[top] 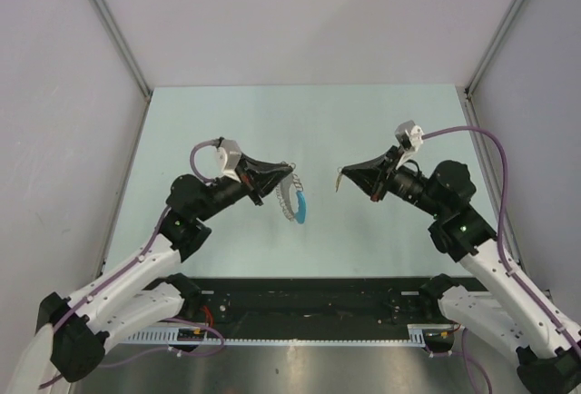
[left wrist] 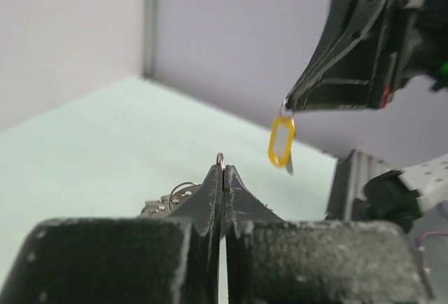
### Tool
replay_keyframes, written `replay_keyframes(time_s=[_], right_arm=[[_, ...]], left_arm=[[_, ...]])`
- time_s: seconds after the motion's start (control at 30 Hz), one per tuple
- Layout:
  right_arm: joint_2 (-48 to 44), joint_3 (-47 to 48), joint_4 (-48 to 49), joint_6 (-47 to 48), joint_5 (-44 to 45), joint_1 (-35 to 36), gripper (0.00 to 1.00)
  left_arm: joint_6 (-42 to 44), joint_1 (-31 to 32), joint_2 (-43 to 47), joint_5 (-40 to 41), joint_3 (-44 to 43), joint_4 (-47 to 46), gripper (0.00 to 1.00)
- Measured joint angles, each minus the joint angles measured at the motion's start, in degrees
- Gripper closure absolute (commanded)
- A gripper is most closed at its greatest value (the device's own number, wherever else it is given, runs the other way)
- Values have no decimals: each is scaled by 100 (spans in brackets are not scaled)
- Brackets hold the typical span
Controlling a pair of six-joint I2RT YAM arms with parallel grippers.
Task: Remove the keys from the keyring
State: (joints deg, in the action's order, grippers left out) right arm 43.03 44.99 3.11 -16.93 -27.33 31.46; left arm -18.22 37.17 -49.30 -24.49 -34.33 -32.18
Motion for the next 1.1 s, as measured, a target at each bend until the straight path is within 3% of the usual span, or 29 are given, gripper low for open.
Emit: replay_keyframes(time_s=[0.43,0.87,0.97,1.07,1.1], right_arm=[[1576,-9,-372,-7,2070,-1349,100],[4017,-20,581,-546,2374,-2520,100],[4380,-20,852,-560,2256,-2640,90],[4625,-20,1001,-540,2173,-2695,73],[4680,-20,1027,-518,2151,-2710,63]], left_arm=[[374,-940,-437,1141,-251,1775,100],[319,-1956,-1755,1543,-1123,2332,100],[319,-2111,-2087,1604,-1272,2332,99],[321,-2181,-2315,1700,-1333,2326,100],[321,-2194,-2354,1720,-1331,2328,99]])
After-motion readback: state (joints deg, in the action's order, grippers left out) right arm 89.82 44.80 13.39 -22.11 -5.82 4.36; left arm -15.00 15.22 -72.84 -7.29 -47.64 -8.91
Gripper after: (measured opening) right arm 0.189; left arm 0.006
